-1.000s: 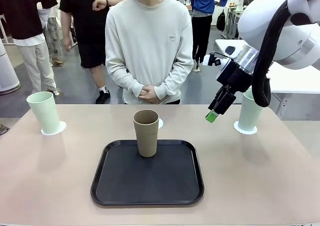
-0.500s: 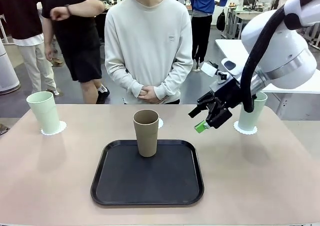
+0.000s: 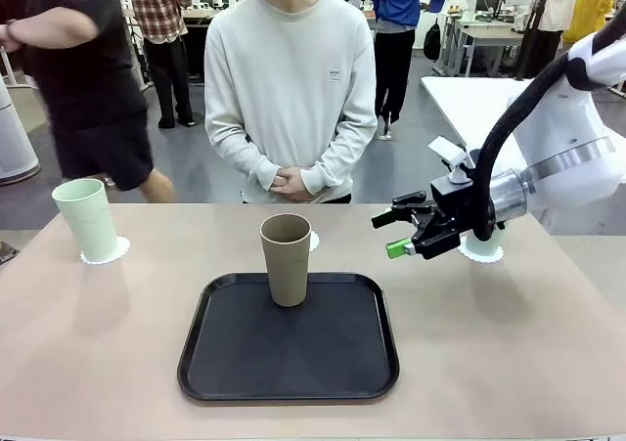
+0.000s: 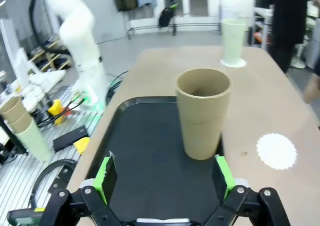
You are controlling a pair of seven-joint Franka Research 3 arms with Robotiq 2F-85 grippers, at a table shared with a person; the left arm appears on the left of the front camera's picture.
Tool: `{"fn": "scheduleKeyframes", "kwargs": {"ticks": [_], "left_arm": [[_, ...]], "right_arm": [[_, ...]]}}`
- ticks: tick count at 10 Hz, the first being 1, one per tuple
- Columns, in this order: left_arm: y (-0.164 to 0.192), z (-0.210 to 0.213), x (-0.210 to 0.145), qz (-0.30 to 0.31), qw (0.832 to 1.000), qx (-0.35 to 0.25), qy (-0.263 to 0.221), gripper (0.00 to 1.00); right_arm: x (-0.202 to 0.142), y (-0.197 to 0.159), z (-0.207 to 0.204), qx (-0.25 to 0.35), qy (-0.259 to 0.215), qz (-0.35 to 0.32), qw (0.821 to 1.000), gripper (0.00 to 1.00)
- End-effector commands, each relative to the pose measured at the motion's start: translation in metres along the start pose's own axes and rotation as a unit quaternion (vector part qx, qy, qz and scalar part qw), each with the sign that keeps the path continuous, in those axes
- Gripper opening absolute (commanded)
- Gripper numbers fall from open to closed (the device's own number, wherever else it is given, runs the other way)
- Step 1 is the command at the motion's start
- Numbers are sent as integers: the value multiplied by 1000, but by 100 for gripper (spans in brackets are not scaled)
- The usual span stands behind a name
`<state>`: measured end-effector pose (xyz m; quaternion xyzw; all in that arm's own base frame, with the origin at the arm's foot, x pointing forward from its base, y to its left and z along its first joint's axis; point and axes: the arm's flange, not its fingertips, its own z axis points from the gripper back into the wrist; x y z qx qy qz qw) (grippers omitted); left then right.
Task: Place coasters on the table and set cups on them.
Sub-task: Take one Reusable plastic cup from the Flat Tray and place it on a coaster set by the human.
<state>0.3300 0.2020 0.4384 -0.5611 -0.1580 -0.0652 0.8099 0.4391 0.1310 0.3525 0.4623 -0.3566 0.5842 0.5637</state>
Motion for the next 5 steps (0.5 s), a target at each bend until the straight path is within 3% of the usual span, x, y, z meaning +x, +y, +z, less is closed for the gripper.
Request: {"fn": "scheduleKeyframes", "kwargs": {"ticks": [1,5], "left_arm": [[-3,1,1,-2,1000,-4,-5,100],[-3,1,1,-2,1000,-4,-5,100]], "right_arm": [[-11,7,-26,-65,-4,12,998,100],[-24,-14,-46,-48,-37,2,998,100]]}}
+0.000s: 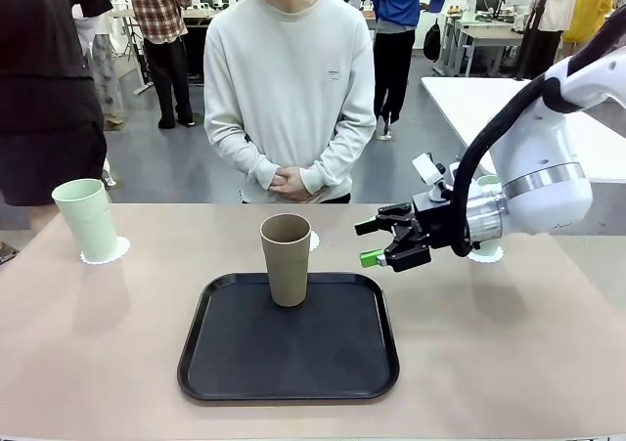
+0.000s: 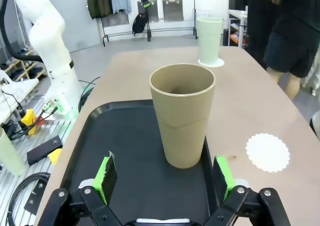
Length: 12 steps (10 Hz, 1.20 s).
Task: Place coasters on the table and set cups on them.
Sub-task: Take one Reusable plastic cup from the Flat Tray and place it on a coaster set by the human.
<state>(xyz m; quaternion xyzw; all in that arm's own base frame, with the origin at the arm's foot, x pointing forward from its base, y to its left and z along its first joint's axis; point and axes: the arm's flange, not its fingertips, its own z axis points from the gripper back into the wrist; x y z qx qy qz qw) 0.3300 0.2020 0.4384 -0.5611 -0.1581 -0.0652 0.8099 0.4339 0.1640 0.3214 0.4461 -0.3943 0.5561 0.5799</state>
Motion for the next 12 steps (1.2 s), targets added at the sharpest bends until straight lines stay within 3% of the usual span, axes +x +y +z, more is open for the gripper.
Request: {"fn": "scheduleKeyframes", "kwargs": {"ticks": [1,2,6,9,12], "left_arm": [[-3,1,1,-2,1000,-4,-5,100],[-3,1,1,-2,1000,-4,-5,100],[-3,1,1,-2,1000,-4,-5,100],[-3,1,1,-2,1000,-4,-5,100],[-3,1,1,-2,1000,-4,-5,100]], "right_arm": [[-9,-14,-4,12,-17,0,1000,100],[0,0,0,0,0,0,1000,100],[0,0,0,0,0,0,1000,100],[-3,-7,-12,6,-12,26,1000,100],[-13,-15,-26,-10,-10,8,1000,100]]}}
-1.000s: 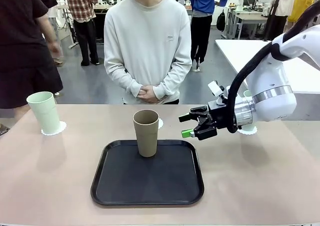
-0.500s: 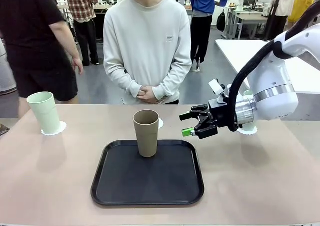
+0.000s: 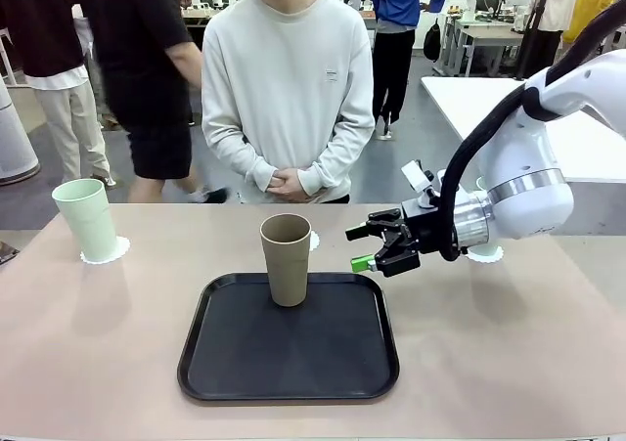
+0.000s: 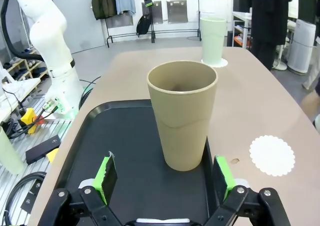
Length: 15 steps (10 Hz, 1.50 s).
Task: Place coasters on the table and set cups on them.
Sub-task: Take one Reusable plastic cup from the Flat Tray and place it on a coaster set by the human.
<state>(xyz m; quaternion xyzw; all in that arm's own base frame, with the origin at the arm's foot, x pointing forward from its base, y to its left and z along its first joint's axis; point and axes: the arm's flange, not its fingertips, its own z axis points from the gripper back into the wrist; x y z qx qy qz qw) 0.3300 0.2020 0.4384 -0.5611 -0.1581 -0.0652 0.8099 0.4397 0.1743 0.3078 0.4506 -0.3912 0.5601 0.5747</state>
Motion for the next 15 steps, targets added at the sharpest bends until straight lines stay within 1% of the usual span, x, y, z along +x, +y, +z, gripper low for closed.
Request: {"fn": "scheduleKeyframes", "kwargs": {"ticks": [1,5,10,11,13,14,15], "left_arm": [[-3,1,1,-2,1000,-4,-5,100],[-3,1,1,-2,1000,-4,-5,100],[-3,1,1,-2,1000,-4,-5,100],[-3,1,1,-2,1000,-4,-5,100],[-3,1,1,-2,1000,-4,-5,100],[-3,1,1,-2,1000,-4,-5,100],[-3,1,1,-2,1000,-4,-5,100]], "right_arm": [[-7,-11,-18,-32,-6,-4,999,100],[-15,-19,-48,-43,-7,2,999,100],[-27,-21,-66,-11,-9,14,1000,100],[-30,-23,-70,-8,-2,29,1000,100],[-33,-24,-81,7,-5,27,1000,100],[-30,-22,-82,-19,-3,29,999,100],[-29,-19,-72,0,-2,13,1000,100]]}}
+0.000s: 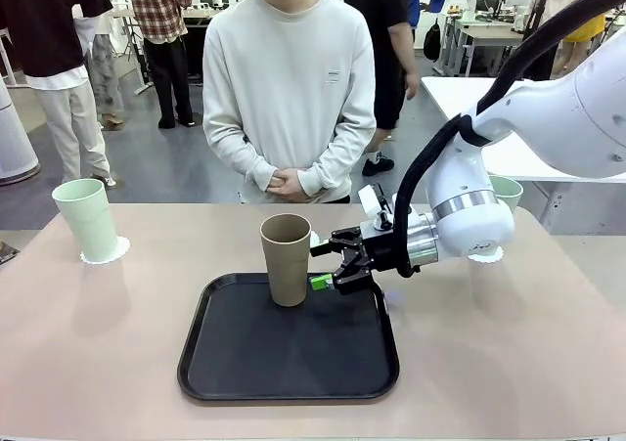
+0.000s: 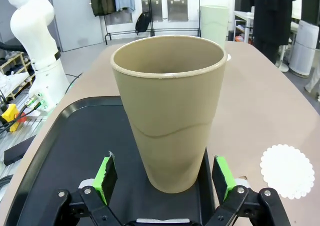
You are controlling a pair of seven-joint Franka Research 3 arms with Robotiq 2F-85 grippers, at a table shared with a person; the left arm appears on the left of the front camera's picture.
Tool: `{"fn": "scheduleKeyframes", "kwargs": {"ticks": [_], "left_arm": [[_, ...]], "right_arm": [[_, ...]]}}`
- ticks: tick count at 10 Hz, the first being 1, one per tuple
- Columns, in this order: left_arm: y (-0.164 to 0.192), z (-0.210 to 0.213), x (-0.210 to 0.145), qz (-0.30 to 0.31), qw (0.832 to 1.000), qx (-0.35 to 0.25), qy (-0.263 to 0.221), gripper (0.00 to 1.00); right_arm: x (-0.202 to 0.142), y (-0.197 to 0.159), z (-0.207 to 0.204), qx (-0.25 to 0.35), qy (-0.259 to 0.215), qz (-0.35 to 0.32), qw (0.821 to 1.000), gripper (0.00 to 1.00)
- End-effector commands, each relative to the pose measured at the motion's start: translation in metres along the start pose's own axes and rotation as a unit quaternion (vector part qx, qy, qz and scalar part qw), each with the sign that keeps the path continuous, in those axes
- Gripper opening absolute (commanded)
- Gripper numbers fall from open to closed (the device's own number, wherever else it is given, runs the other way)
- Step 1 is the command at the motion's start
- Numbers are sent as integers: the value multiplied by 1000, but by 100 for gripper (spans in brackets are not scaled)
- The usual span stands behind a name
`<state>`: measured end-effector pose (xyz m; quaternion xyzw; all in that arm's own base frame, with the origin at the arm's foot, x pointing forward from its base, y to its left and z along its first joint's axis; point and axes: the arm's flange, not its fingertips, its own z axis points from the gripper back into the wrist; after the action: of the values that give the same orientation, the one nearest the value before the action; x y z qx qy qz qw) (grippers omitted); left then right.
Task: Place coasters on the table and set cups on them.
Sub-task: Take one Reusable plastic cup from the Flat Tray and place it on a coaster set by the human.
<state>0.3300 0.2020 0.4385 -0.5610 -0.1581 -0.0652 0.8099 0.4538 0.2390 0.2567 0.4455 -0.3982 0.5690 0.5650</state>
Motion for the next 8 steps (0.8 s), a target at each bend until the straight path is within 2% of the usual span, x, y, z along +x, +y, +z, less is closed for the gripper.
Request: {"fn": "scheduleKeyframes", "kwargs": {"ticks": [1,8], "left_arm": [[-3,1,1,-2,1000,-4,-5,100],[-3,1,1,-2,1000,-4,-5,100]], "right_arm": [[0,1,4,-1,-1,-3,1000,100],[-4,-11,-15,-29,-4,-8,1000,100]]}}
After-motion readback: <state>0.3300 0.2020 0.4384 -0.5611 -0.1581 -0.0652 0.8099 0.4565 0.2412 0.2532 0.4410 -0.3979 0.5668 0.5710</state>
